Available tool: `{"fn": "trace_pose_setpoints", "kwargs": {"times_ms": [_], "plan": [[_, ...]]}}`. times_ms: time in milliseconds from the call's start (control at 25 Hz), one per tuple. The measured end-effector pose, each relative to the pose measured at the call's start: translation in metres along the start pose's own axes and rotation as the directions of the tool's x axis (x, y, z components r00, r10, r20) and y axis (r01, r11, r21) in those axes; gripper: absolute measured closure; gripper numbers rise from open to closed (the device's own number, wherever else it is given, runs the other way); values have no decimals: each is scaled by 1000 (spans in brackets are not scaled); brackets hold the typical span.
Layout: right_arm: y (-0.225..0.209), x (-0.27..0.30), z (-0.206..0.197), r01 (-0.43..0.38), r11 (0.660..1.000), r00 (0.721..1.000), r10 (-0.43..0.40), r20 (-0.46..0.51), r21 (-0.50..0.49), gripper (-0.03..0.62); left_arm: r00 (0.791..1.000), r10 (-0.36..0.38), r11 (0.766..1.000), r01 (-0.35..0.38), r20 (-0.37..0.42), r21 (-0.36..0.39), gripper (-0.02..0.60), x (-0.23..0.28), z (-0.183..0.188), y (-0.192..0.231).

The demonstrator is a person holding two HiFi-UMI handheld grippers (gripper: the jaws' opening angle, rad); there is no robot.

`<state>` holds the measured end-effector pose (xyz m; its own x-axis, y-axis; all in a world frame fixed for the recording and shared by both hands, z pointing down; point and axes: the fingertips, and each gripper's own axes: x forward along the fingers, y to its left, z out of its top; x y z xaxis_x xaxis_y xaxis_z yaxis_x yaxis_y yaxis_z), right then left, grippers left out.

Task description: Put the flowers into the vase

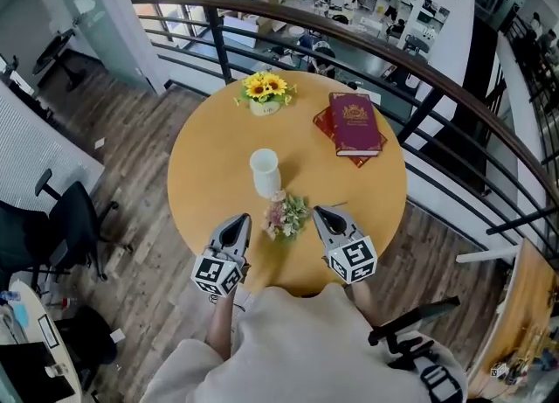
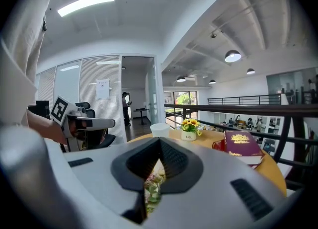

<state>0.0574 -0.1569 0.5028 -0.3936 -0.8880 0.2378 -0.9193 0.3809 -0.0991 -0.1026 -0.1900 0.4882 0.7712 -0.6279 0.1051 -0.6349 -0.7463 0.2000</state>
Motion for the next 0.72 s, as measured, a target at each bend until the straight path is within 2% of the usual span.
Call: {"fn": "trace_pose_setpoints", "kwargs": {"times_ms": [200, 360, 720], "plan": [[-17, -21, 2, -12, 1000, 1000, 12, -17, 4, 585, 999, 33, 999, -33, -5, -25, 575, 1, -4, -20], [-27, -27, -13, -22, 1000, 999, 23, -50, 22, 585, 998, 51, 998, -52, -35, -42, 575, 3, -19, -33], [-10, -27, -60, -87, 992, 983, 101, -153, 94, 585, 987, 92, 989, -106, -128, -103, 576, -13, -60, -34]]}}
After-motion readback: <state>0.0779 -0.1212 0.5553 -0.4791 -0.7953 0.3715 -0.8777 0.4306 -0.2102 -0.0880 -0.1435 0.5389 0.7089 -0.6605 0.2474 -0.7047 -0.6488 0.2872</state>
